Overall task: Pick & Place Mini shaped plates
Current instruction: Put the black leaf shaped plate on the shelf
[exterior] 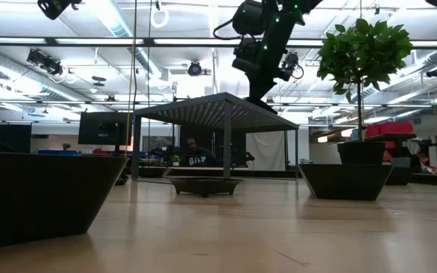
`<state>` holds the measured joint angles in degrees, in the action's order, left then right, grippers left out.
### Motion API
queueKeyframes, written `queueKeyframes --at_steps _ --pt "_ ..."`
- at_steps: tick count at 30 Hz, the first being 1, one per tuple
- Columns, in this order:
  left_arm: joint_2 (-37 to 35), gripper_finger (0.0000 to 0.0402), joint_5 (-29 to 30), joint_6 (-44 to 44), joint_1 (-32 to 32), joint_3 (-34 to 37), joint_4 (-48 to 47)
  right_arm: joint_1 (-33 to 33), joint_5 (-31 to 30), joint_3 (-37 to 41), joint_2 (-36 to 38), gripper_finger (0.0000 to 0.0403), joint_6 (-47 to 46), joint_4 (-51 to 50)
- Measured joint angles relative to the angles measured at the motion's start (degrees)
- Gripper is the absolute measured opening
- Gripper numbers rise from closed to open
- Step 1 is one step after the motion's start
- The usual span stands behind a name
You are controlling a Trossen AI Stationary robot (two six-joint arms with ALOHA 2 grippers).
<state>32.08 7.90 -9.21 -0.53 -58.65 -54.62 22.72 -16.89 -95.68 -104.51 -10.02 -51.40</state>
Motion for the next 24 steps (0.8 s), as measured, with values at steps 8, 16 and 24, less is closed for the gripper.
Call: queueKeyframes --at_steps 8,16,24 --pt "-0.3 0.0005 2.9 1.0 0.0 0.0 -0.2 0.6 0.4 0.0 -0.2 0.0 1.1 0.7" --pt "-4.6 0.0005 2.4 -0.3 0.0 0.0 -0.2 0.6 1.3 0.0 -0.5 0.0 0.6 2.3" --pt "-12.6 0.0005 2.4 -0.2 0.0 0.0 -0.2 0.6 1.3 0.0 -0.5 0.0 0.6 2.0"
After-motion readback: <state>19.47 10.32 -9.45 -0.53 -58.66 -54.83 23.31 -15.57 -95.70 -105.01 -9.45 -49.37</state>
